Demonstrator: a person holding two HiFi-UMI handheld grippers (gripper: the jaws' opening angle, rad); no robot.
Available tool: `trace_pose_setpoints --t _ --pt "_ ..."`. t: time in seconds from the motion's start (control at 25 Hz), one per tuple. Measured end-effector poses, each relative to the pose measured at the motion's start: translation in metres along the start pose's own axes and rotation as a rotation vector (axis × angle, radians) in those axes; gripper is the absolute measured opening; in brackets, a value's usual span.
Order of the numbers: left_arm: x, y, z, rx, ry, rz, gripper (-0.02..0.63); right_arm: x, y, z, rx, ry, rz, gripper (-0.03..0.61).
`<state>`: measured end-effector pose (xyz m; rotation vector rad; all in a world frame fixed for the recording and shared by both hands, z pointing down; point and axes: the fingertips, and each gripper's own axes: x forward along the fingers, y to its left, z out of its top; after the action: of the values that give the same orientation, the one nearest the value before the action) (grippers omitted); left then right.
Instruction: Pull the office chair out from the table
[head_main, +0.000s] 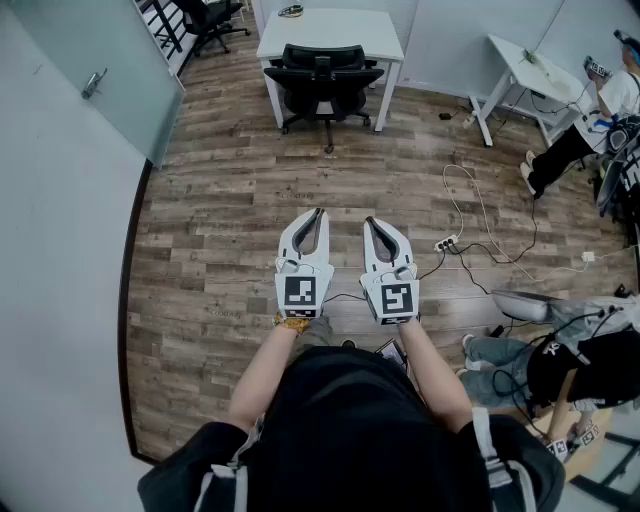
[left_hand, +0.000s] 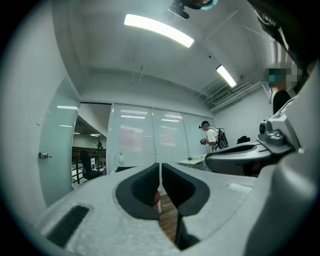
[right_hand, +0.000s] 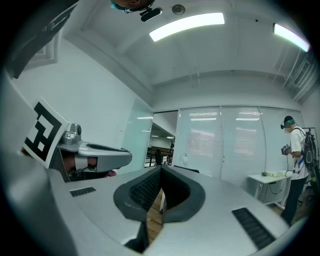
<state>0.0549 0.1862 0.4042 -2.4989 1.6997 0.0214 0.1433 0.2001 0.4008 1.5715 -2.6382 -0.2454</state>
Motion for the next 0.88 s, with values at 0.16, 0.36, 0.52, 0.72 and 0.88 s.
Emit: trace_pose_setpoints --t 0.16,0.36,0.52,0.72,0.88 --pt "0.013 0.026 0.001 0.002 -0.013 0.000 0.031 0.027 0.009 -0.003 0.033 0.006 0.027 0.006" --pt "0.028 0.066 0.000 -0.004 -0.014 -0.001 0.031 0.068 0.023 -0.001 0.027 0.022 0.043 0.006" --pt "0.043 0.100 -0.008 -0.023 -0.002 -0.007 0.031 0.104 0.036 0.001 0.012 0.044 0.038 0.006" --pt "0.053 0.130 -0.016 -0.028 0.020 -0.040 0.031 0.130 0.043 -0.003 -0.001 0.085 -0.007 0.006" --pt "0.064 0.151 -0.026 -0.051 0.032 -0.040 0.031 0.150 0.039 -0.011 -0.020 0.126 -0.023 0.006"
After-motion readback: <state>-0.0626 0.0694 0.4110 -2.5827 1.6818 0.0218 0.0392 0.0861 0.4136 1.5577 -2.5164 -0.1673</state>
